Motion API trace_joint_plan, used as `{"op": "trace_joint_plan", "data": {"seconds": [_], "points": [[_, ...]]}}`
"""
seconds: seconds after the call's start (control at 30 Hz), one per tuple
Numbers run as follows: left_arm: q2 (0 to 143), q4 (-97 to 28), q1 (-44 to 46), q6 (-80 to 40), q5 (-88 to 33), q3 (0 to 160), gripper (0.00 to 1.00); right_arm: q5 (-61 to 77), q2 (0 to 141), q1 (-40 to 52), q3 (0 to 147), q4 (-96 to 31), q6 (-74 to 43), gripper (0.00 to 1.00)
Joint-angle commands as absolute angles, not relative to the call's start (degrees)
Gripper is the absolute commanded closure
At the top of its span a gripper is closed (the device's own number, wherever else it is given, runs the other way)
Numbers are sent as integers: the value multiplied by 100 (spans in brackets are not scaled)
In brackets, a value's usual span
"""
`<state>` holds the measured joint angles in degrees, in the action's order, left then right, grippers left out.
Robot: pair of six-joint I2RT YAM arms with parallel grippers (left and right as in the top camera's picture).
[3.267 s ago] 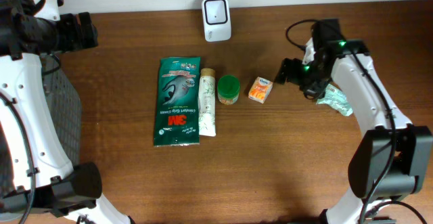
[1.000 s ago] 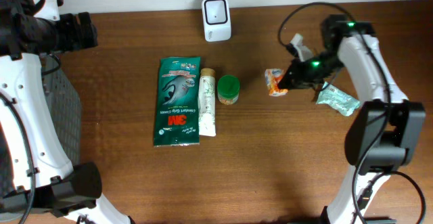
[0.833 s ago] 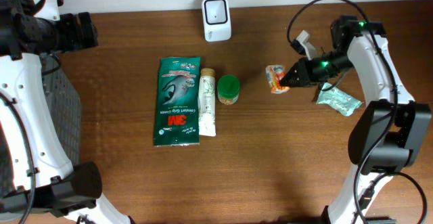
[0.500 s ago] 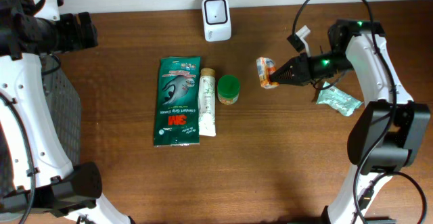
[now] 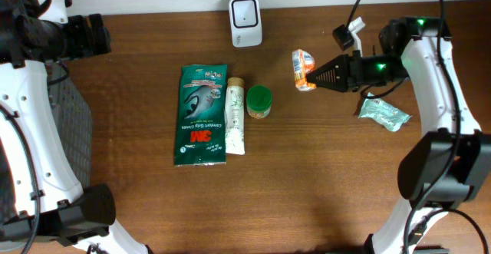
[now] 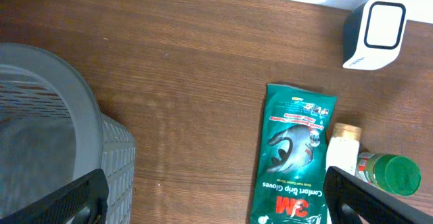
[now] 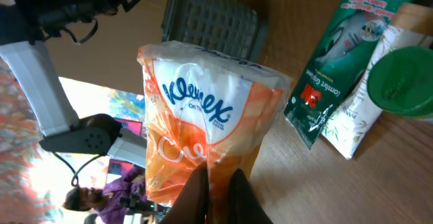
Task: Scan the item barcode
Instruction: 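Lift the orange Kleenex box and carry it toward the scanner, then carry the Kleenex box right and drop it beside the green bag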
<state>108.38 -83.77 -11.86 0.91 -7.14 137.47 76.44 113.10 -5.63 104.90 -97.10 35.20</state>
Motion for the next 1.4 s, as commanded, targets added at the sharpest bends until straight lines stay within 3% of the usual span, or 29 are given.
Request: {"op": "trace_joint_plan", "data": {"seconds": [0.0, 0.13, 0.3, 0.43, 0.6, 0.93, 1.37], "points": [[10840, -8368, -1179, 137, -773, 13778, 1, 7605, 11085, -548, 10608, -9734, 3662, 96], [10840, -8368, -1179, 137, -773, 13778, 1, 6991, 11093, -397, 10608, -9561, 3376, 96], [10840, -8368, -1179, 137, -773, 13778, 1, 5522, 11093, 43, 10608, -8442, 1564, 96], [10840, -8368, -1179, 137, -773, 13778, 1, 3691, 11093, 655, 10844, -7601, 32, 96], [10840, -8368, -1179, 137, -773, 13778, 1, 1243, 11231, 1481, 12245, -7456, -825, 96], [10840, -8368, -1179, 137, -773, 13778, 1, -1883, 11948, 2294, 12868, -5343, 609, 96], [10840, -8368, -1179, 137, -773, 13778, 1, -2204, 13793, 2477, 12866, -2198, 3691, 96]]}}
